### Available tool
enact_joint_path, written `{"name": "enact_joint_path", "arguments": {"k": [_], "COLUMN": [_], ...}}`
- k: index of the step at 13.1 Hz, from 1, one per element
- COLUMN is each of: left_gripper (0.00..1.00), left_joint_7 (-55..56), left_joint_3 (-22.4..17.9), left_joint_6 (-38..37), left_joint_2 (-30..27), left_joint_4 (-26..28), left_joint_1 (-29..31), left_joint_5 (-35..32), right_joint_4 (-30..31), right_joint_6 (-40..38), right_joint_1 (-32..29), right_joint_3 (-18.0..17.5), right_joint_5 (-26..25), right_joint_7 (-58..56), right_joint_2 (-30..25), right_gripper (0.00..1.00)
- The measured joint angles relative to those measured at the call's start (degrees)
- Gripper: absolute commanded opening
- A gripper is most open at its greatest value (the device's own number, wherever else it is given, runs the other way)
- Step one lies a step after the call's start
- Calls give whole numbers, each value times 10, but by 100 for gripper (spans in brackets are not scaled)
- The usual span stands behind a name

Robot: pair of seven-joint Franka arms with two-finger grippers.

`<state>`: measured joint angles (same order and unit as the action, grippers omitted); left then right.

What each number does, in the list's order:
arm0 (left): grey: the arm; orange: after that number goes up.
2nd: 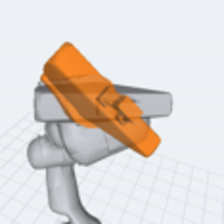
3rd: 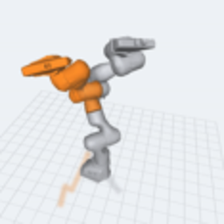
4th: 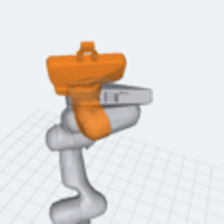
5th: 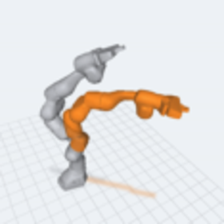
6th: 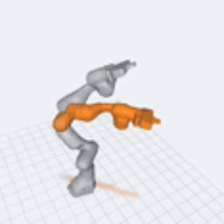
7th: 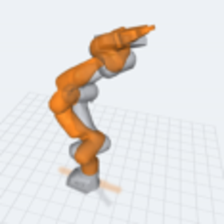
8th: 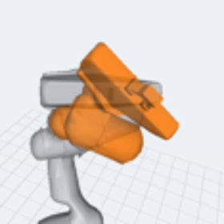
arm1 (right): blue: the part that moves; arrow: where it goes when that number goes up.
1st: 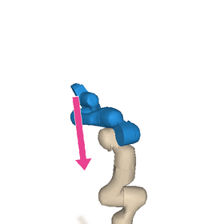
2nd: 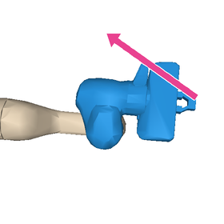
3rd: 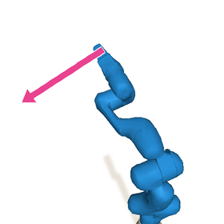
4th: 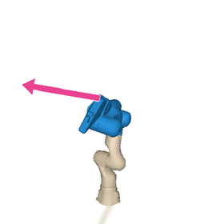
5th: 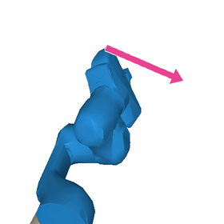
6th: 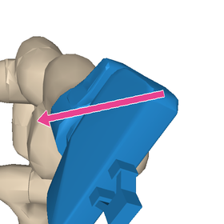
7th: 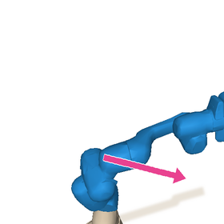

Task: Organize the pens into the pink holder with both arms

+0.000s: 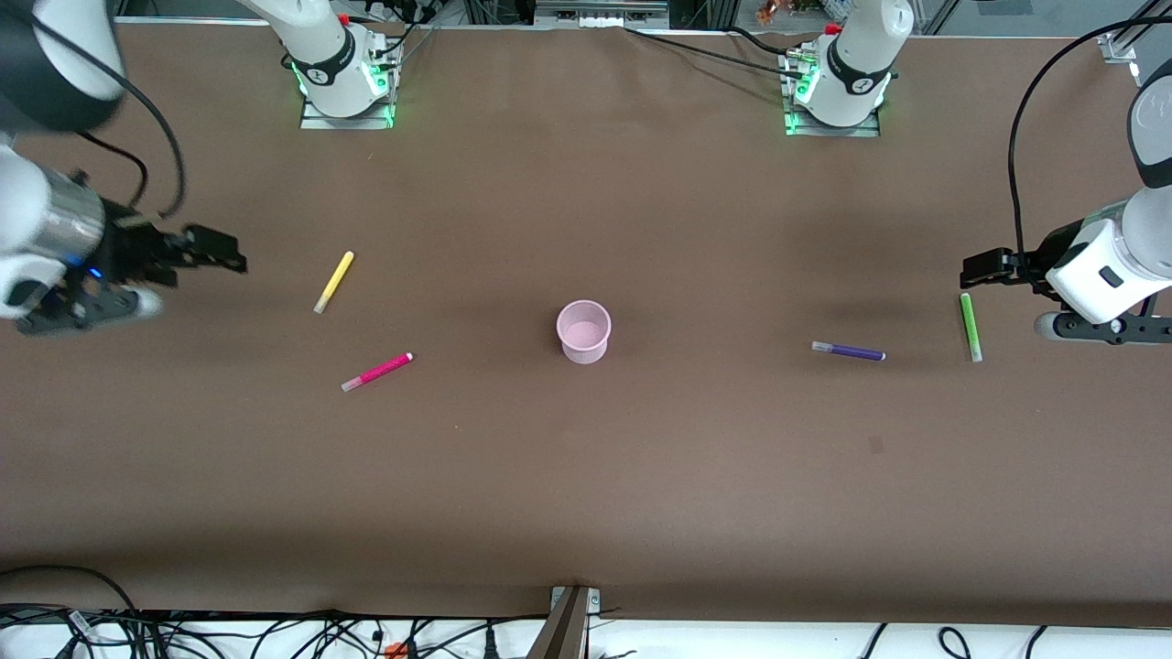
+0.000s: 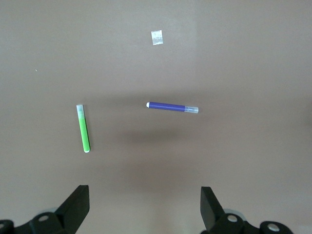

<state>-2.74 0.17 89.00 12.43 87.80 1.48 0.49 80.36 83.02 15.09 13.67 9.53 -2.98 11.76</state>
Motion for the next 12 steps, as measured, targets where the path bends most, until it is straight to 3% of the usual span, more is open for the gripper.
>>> {"name": "enact_joint_path", "arguments": {"k": [3,5,9,12], "left_gripper": [100,100,100,100], "left_joint_7": [0,0,0,0], "left_joint_3": [0,1,0,1], "left_joint_6": [0,0,0,-1], "left_joint_2": [4,9,11,16], "left_joint_4": [-3,-8,-11,-11], "left_joint_1": [0,0,1,0], "left_joint_5": [0,0,0,0], "right_joint_4": [5,43,115,119], "right_joint_6": [-31,-18,28,33], "right_joint_1": [2,-1,-104,-124], "right_joint_3": [-5,-26,-153,-167], "right_joint_5": [-10,-29,-65,-80], "right_joint_7": [63,75,79,77], "right_joint_2": [-34,-59,-102,-107], "right_gripper": [100,100,100,100]}}
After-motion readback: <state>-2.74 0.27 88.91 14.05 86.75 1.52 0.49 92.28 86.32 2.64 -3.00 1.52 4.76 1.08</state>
